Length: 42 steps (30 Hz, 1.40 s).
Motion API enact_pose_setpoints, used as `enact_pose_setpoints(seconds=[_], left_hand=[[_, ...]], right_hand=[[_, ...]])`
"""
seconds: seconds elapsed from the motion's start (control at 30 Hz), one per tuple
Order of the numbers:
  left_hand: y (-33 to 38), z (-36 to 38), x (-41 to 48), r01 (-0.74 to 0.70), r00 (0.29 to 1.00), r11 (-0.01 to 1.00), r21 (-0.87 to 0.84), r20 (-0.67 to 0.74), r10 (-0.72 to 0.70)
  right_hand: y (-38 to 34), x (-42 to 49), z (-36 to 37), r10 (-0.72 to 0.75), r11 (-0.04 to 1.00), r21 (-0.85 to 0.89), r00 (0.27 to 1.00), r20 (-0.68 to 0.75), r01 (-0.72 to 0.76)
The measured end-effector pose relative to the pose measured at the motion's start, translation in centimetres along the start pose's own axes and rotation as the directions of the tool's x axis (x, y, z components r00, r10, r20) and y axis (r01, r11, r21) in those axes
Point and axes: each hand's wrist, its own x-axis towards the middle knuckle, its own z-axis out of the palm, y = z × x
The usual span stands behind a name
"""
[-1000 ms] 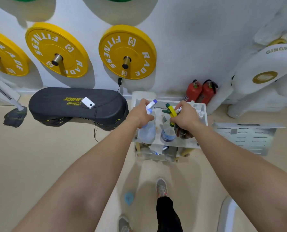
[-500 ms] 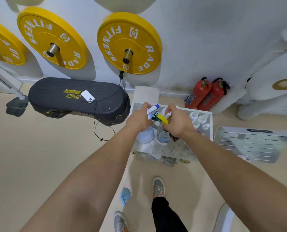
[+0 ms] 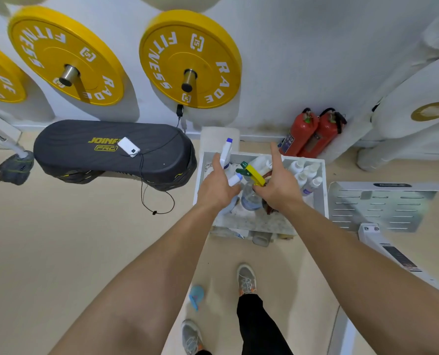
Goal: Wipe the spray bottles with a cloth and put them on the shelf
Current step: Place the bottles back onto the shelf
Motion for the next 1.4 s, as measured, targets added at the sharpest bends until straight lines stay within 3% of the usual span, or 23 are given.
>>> enact_pose_setpoints(seconds=[0.33, 0.63, 1.0, 1.23, 1.4], left_hand=[[-0.1, -1.3, -1.3, 0.008, 0.999, 0.995, -0.098, 0.033, -0.005], [-0.3, -2.1, -3.3, 0.022, 0.994, 0.999, -0.023, 0.105, -0.020], [-5.2, -4.1, -10.8, 0.023, 0.999, 0.999, -0.043, 0.027, -0.022], [-12.8, -2.1, -18.8, 0.158, 0.978, 0.986, 0.043, 0.130, -0.162], [-20.2, 2.0, -23.6, 0.321, 0.943, 0.947, -0.015, 0.097, -0.318]], right_hand=[[-0.7, -2.4, 0.3, -0.020, 0.998, -0.057, 1.000, -0.022, 0.019], [-0.8, -4.7, 0.4, 0.008, 0.997, -0.071, 0.999, -0.034, -0.010], [-1.5, -12.0, 2.1, 0.122, 0.991, -0.020, 0.967, -0.225, -0.129], [-0.5, -19.8, 8.5, 0.133, 0.988, -0.083, 0.990, 0.039, -0.129], [3.9, -23.8, 15.0, 0.118, 0.987, -0.127, 0.974, 0.196, -0.094]])
